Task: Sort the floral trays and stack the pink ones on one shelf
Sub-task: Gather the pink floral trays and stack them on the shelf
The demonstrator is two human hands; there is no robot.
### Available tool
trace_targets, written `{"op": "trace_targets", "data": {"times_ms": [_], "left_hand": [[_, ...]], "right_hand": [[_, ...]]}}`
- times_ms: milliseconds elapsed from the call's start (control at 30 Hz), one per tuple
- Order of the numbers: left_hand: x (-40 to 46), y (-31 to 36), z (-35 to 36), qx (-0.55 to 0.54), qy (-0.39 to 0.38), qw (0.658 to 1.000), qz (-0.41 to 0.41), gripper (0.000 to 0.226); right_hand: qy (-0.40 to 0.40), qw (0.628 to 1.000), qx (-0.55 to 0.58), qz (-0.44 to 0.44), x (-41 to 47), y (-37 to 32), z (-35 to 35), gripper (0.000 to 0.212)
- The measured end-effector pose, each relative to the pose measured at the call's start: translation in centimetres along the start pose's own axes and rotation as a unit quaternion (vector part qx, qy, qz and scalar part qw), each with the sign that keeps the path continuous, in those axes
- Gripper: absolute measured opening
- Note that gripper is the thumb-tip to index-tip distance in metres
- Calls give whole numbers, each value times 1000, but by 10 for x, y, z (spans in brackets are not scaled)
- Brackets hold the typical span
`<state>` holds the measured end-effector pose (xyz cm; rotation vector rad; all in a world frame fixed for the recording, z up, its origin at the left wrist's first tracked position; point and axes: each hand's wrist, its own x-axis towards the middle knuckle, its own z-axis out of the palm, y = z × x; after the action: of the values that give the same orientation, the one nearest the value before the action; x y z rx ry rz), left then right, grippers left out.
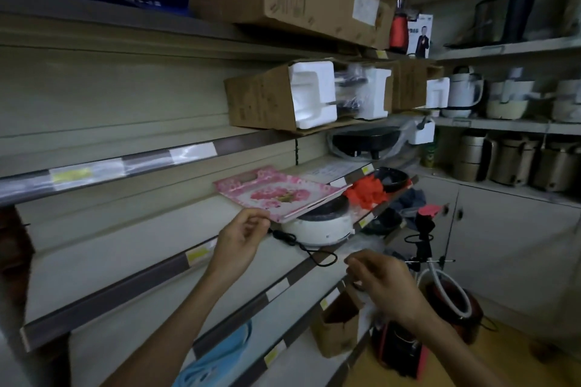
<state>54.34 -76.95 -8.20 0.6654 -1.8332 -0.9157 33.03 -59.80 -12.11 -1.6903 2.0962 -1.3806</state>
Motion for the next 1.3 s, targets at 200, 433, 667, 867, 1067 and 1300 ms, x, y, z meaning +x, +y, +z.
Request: {"op": "trace_targets", "data": {"times_ms": [200, 433, 667, 867, 1067, 1300], "left_hand": [[63, -43, 57, 116, -31, 992, 47, 25], [113, -88, 90, 280, -87, 952, 92, 29], [131, -93, 93, 328, -110, 931, 115, 20], [142, -57, 74, 257, -42, 956, 132, 26], [144, -23, 42, 274, -36, 960, 49, 23], [131, 4, 20, 244, -41, 968, -26, 17]], "right_hand": [[2, 1000, -11, 17, 51, 47, -6, 15], [-4, 1000, -10, 19, 123, 85, -13, 15], [-10, 996, 38, 81, 181, 131, -9, 17], [-33, 968, 152, 199, 227, 163, 8, 16], [-112, 852, 409, 307, 288, 157, 35, 30], [-229, 703, 574, 352, 355, 132, 60, 48]]}}
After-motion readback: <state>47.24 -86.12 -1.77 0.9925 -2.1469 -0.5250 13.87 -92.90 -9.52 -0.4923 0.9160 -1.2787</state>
